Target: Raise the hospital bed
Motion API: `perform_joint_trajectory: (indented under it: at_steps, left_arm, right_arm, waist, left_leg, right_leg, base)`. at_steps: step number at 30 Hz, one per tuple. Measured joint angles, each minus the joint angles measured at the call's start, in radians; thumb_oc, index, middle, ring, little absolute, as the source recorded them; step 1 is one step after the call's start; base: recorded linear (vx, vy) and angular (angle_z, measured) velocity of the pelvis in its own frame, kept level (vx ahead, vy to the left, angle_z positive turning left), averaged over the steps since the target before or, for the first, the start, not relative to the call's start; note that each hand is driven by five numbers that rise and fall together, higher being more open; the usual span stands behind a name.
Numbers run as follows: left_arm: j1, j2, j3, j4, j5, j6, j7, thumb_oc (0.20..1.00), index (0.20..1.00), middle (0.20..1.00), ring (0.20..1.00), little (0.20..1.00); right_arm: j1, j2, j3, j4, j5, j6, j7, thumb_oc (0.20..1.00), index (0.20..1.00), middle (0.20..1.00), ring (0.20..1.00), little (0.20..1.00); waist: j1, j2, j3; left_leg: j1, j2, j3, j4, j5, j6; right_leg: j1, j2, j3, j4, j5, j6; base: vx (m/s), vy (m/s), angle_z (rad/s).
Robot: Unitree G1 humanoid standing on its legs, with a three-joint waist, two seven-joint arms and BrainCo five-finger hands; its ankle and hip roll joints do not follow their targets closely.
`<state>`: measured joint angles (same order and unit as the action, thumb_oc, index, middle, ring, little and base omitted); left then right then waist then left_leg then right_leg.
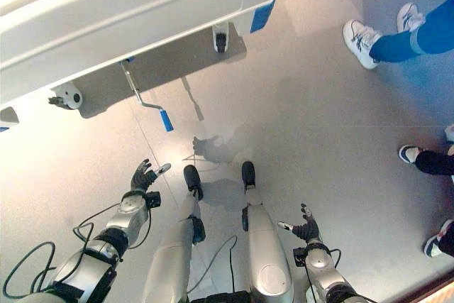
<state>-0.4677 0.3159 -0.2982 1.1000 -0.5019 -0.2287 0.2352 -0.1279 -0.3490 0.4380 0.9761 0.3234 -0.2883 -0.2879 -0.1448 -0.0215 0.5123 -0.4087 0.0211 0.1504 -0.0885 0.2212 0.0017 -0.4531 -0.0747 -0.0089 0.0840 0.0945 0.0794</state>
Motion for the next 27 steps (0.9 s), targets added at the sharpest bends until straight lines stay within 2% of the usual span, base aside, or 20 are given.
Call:
perform_joint_trajectory:
  at_steps: [5, 9, 11, 12, 21, 27]
  left_arm:
    - [0.040, -0.037, 0.002, 0.011, 0.018, 0.000, -0.001, 1.000, 1.000, 1.000, 1.000, 1.000]
    - [0.101, -0.088, -0.003, 0.032, 0.021, 0.001, -0.011, 1.000, 1.000, 1.000, 1.000, 1.000]
    - [0.133, -0.105, -0.006, 0.047, 0.061, 0.006, -0.018, 1.000, 1.000, 1.000, 1.000, 1.000]
    - [0.159, -0.111, -0.016, 0.057, 0.086, 0.006, -0.024, 1.000, 1.000, 1.000, 1.000, 1.000]
    - [0.304, -0.141, -0.040, 0.104, 0.216, 0.026, -0.066, 1.000, 1.000, 1.000, 1.000, 1.000]
    - [0.370, -0.147, -0.042, 0.130, 0.243, 0.027, -0.110, 1.000, 1.000, 1.000, 1.000, 1.000]
  right_arm:
    - [-0.004, 0.010, -0.001, 0.048, -0.007, 0.013, 0.004, 1.000, 1.000, 1.000, 1.000, 1.000]
    - [0.000, 0.022, -0.010, 0.112, -0.010, 0.021, 0.014, 1.000, 1.000, 1.000, 1.000, 1.000]
    - [-0.003, 0.030, -0.025, 0.150, -0.020, 0.035, 0.021, 1.000, 1.000, 1.000, 1.000, 1.000]
    - [-0.001, 0.034, -0.030, 0.172, -0.024, 0.038, 0.023, 1.000, 1.000, 1.000, 1.000, 1.000]
    - [0.020, 0.065, -0.057, 0.255, -0.060, 0.079, 0.064, 1.000, 1.000, 1.000, 1.000, 1.000]
    - [0.036, 0.070, -0.077, 0.267, -0.080, 0.088, 0.090, 1.000, 1.000, 1.000, 1.000, 1.000]
  waist:
    - [0.014, 0.003, -0.011]
    - [0.028, 0.016, -0.095]
    - [0.037, 0.020, -0.115]
    - [0.041, 0.026, -0.149]
    - [0.056, 0.060, -0.248]
    - [0.058, 0.069, -0.333]
  left_leg:
    - [0.039, -0.002, -0.012, 0.000, -0.007, 0.001]
    - [0.060, -0.001, -0.019, 0.000, -0.019, -0.004]
    - [0.105, -0.001, -0.021, 0.000, -0.029, -0.003]
    - [0.111, -0.001, -0.022, 0.000, -0.033, -0.004]
    - [0.194, 0.007, -0.046, -0.005, -0.053, -0.010]
    - [0.241, 0.020, -0.059, -0.005, -0.066, -0.024]
  right_leg:
    - [0.057, 0.000, -0.004, -0.031, 0.010, -0.004]
    - [0.092, -0.001, -0.011, -0.053, 0.006, -0.003]
    - [0.139, 0.001, -0.017, -0.055, 0.002, -0.008]
    - [0.144, -0.001, -0.017, -0.054, -0.008, -0.003]
    - [0.245, 0.003, -0.040, -0.067, -0.033, -0.012]
    - [0.300, 0.016, -0.056, -0.073, -0.049, -0.024]
  base:
    - [0.03, 0.017, 0.03]
    - [0.07, 0.019, 0.04]
    - [0.09, 0.029, 0.07]
    - [0.11, 0.020, 0.03]
    - [0.10, -0.008, 0.07]
    - [0.08, -0.059, 0.06]
